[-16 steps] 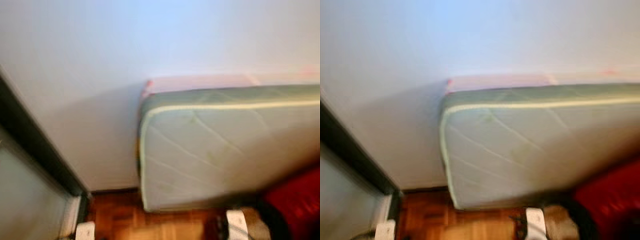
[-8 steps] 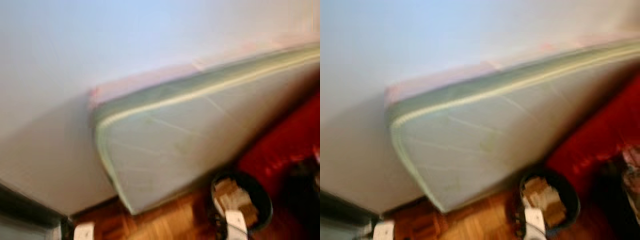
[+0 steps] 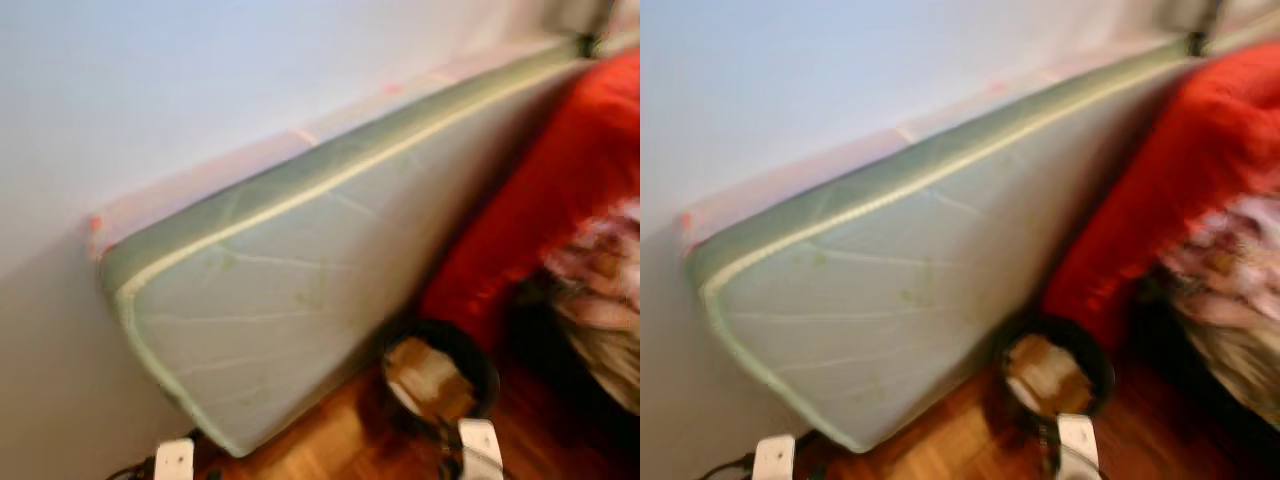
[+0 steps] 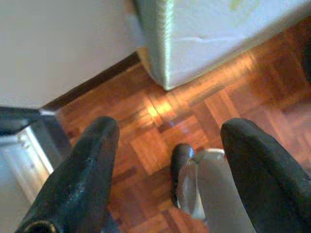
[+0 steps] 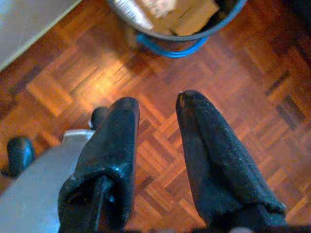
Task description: Clean up the room
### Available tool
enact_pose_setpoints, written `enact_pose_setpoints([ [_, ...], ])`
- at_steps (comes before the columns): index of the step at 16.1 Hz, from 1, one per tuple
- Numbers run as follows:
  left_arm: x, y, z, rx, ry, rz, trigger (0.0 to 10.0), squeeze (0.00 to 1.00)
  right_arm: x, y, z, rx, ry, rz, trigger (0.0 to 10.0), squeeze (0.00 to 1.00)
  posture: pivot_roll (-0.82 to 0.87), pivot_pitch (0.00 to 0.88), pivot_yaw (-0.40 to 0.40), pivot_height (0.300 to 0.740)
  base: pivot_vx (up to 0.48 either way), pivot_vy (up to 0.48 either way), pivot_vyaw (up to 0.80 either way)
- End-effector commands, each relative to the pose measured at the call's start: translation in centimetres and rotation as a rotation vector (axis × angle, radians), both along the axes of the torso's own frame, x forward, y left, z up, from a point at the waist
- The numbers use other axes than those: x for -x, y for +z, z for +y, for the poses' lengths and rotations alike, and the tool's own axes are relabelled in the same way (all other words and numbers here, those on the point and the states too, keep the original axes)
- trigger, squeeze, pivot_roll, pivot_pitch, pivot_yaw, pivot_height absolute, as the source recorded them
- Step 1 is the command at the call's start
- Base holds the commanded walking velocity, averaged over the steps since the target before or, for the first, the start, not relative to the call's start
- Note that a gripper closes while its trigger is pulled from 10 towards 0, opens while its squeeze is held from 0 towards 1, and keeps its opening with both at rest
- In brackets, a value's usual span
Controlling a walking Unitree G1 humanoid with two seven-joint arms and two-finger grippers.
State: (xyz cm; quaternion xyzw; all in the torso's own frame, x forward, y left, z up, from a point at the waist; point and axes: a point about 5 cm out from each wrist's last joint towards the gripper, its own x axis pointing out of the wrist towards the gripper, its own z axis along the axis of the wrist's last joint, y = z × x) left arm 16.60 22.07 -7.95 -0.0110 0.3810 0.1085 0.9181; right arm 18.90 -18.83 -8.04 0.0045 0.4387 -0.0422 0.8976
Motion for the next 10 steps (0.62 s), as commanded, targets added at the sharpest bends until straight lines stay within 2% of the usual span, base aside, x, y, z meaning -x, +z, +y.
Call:
enact_pose_setpoints([
  [1, -2.8, 1.21, 2.09, 0.027, 0.053, 0.077, 10.0, 0.0, -5.71, 4.49, -5.41, -0.043, -0.054, -0.098, 10.0, 0.0, 0.02, 0.0, -0.016, 0.74, 0.0, 0.0, -0.77],
  [3, -2.75, 1.14, 2.0, 0.03, 0.028, 0.092, 10.0, 0.0, -5.68, 4.47, -5.39, -0.042, -0.04, -0.095, 10.0, 0.0, 0.02, 0.0, -0.019, 0.74, 0.0, 0.0, -0.76],
  [6, -2.7, 1.14, 2.06, 0.025, 0.046, 0.084, 10.0, 0.0, -5.63, 4.44, -5.4, -0.038, -0.035, -0.093, 10.0, 0.0, 0.03, 0.0, -0.022, 0.74, 0.0, 0.0, -0.71],
  [9, -2.62, 1.07, 1.93, 0.024, 0.019, 0.093, 10.0, 0.0, -5.54, 4.4, -5.46, -0.035, -0.03, -0.095, 10.0, 0.0, 0.03, 0.0, -0.03, 0.74, 0.0, 0.0, 0.0],
  [10, -2.62, 1.07, 1.91, 0.023, 0.02, 0.09, 10.0, 0.0, -5.52, 4.4, -5.48, -0.034, -0.028, -0.095, 10.0, 0.0, 0.03, 0.0, -0.034, 0.74, 0.0, -0.322, 0.0],
])
